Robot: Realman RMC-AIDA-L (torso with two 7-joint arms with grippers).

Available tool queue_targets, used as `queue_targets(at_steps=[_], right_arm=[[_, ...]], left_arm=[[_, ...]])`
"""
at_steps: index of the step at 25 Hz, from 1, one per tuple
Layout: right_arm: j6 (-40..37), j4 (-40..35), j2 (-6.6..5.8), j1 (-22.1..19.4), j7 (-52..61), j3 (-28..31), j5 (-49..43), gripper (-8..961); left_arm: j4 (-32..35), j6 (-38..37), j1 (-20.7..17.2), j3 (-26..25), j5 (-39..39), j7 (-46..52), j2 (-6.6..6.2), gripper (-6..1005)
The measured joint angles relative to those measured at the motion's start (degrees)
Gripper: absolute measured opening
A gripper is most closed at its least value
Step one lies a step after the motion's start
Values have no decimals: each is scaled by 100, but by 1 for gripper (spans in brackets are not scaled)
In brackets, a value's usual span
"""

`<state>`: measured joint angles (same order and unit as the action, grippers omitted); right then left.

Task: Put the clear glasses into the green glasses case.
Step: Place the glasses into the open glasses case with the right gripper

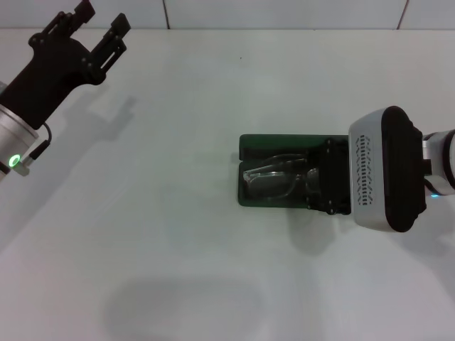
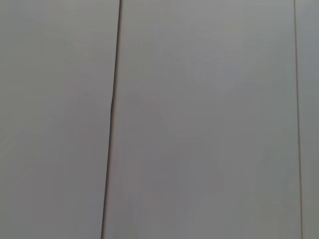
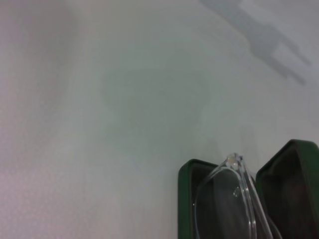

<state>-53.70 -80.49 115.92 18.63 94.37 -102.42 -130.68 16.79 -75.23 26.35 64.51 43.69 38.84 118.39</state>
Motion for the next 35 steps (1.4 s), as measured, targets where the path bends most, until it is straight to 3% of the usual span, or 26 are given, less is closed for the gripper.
queue_targets(at_steps=[2,13,18,35], right_arm=[[-16,2,0,0,20,1,-11,497],[-27,-61,0,-61,19,-7,37,160],[66,-81,0,-130,-33,-96,41,65],[1501,-106,7,-438,-336,-1007,-405,65]], left_arm=[[0,-1,-6,0,0,0,0,639],[0,-8,-58,8,0,1,0,638],[0,-17,-87,5,0,1,0,638],[155,-66,-321,4,0,7,6,638]])
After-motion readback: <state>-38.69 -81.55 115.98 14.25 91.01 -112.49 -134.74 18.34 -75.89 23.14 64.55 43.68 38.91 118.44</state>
